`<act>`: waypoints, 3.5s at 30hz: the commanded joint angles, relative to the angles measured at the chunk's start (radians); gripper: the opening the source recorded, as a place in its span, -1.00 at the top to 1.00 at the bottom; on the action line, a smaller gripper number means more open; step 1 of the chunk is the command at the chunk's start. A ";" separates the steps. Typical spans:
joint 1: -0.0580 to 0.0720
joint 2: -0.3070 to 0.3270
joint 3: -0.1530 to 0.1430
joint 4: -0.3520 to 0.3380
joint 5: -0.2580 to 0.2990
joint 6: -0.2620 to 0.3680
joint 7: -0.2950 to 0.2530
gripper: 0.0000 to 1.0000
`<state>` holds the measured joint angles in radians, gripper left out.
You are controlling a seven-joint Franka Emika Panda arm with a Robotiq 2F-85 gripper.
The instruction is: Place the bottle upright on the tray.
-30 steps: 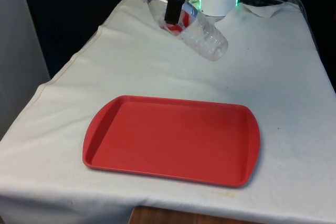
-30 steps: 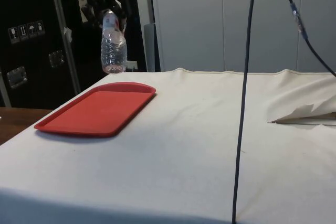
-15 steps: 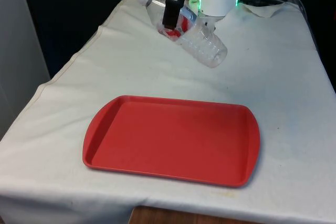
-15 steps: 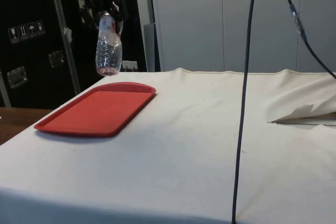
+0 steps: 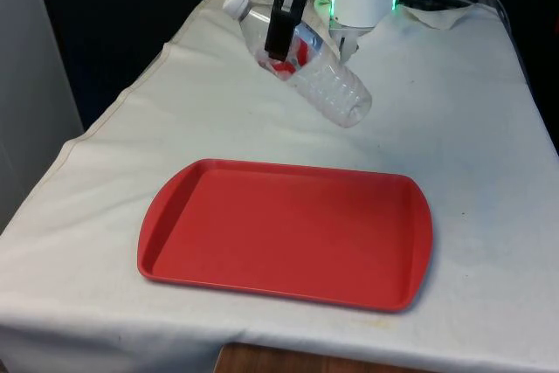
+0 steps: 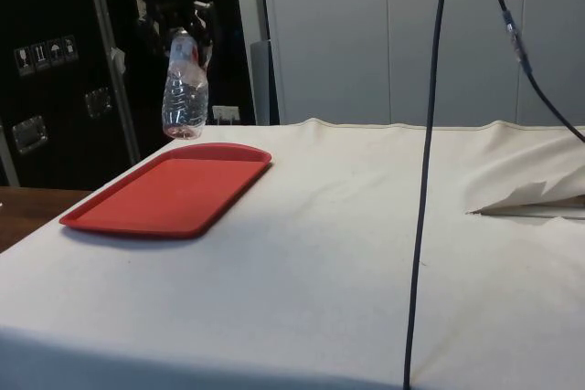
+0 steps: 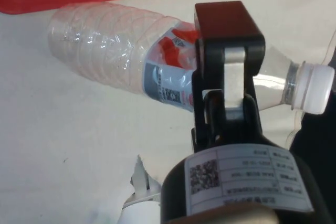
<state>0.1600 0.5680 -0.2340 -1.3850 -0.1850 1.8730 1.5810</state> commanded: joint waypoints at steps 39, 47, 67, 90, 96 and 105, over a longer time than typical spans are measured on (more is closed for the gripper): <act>0.021 0.069 0.010 0.001 -0.273 0.058 0.255 0.71; 0.025 0.081 0.014 0.005 -0.328 0.041 0.302 0.71; 0.037 0.132 0.044 0.041 -0.482 -0.019 0.434 0.71; 0.049 0.222 0.075 0.123 -0.579 -0.115 0.552 0.71; 0.050 0.243 0.087 0.141 -0.591 -0.123 0.584 0.71; 0.055 0.278 0.100 0.168 -0.599 -0.126 0.619 0.71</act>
<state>0.2130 0.8390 -0.1340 -1.2270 -0.7870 1.7510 2.1940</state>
